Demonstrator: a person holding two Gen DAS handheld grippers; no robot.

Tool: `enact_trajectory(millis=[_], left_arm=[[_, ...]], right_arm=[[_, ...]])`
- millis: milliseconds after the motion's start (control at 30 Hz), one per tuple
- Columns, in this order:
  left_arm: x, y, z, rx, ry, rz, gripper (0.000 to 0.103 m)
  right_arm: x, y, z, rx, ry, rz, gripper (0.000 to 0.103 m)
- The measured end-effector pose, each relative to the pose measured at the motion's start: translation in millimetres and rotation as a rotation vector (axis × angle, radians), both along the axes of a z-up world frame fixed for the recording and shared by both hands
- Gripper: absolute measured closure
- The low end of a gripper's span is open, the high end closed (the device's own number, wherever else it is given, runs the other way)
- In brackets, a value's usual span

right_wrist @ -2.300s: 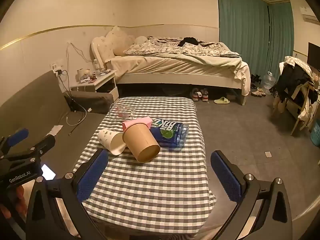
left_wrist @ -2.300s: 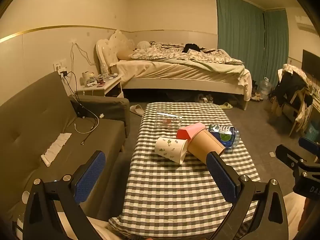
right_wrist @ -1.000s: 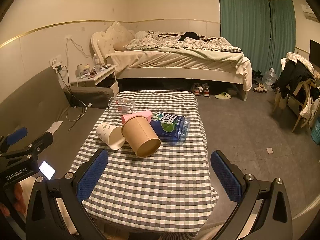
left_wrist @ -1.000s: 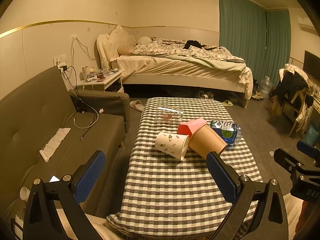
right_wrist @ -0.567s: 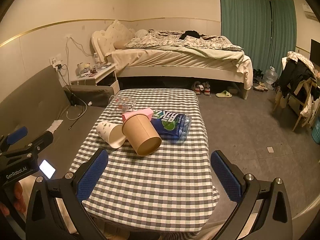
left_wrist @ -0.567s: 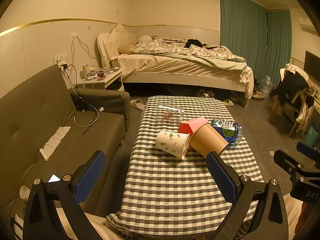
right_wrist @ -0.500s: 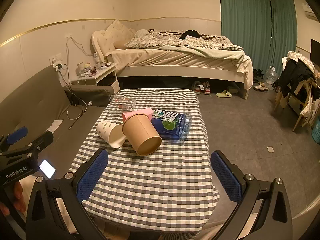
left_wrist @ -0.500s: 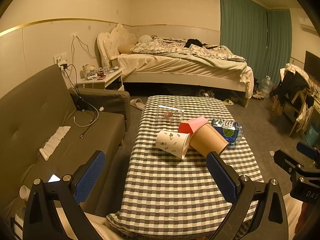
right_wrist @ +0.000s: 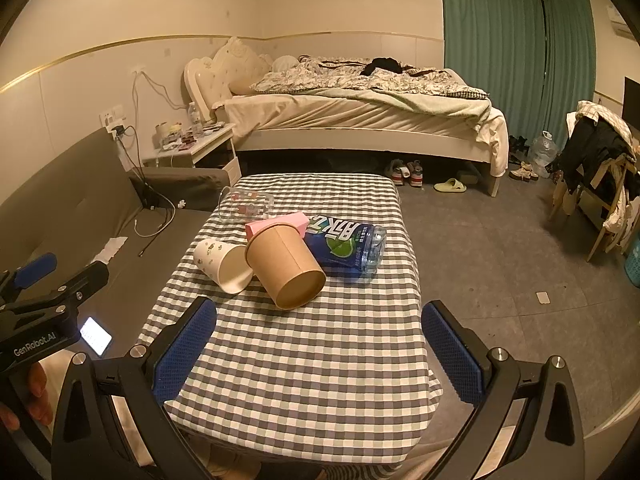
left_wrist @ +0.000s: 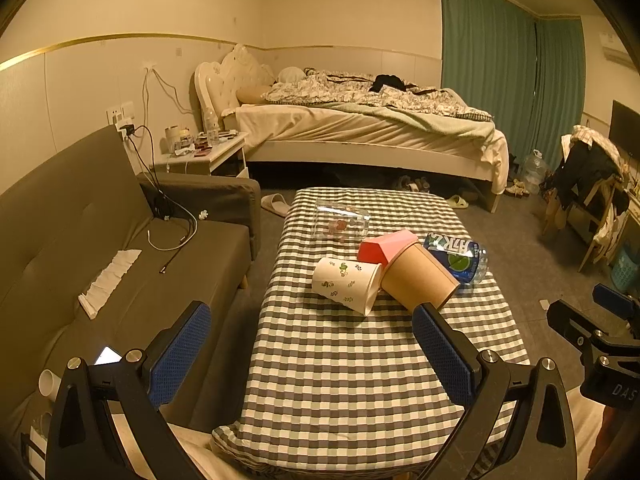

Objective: Flip cup upside down

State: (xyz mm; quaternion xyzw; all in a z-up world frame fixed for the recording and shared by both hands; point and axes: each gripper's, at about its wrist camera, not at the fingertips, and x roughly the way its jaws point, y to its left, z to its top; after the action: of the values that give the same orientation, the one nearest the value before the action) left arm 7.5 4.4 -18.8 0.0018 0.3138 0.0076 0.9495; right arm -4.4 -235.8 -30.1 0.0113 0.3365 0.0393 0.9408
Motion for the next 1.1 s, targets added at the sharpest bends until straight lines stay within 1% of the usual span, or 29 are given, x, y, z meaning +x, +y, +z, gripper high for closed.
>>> enact_trajectory(millis=[367, 533, 667, 833, 933, 1000, 1100], left_arm=[[3.7, 0.6, -2.7, -0.001, 0.007, 0.001, 0.000], [18.0, -0.1, -2.1, -0.013, 0.024, 0.003, 0.000], [27.9, -1.4, -0.7, -0.020, 0.030, 0.006, 0.000], [49.7, -4.8, -0.4, -0.006, 0.036, 0.015, 0.000], [67.9, -6.0, -5.7, 0.000, 0.049, 0.024, 0.000], [78.6, -6.7, -11.5, 0.005, 0.060, 0.031, 0.000], [101.5, -8.7, -26.8, 0.022, 0.092, 0.052, 0.000]], right_arm=[[5.3, 1.7, 0.7, -0.001, 0.004, 0.011, 0.000], [13.1, 2.9, 4.1, -0.008, 0.000, 0.030, 0.000], [25.2, 3.0, 14.6, -0.025, -0.023, 0.054, 0.000], [47.3, -3.0, 27.9, -0.037, -0.051, 0.093, 0.000], [66.0, -8.8, 28.9, -0.056, -0.061, 0.136, 0.000], [82.4, -12.5, 24.6, -0.092, -0.057, 0.179, 0.000], [113.4, -19.4, 11.8, -0.175, -0.035, 0.243, 0.000]])
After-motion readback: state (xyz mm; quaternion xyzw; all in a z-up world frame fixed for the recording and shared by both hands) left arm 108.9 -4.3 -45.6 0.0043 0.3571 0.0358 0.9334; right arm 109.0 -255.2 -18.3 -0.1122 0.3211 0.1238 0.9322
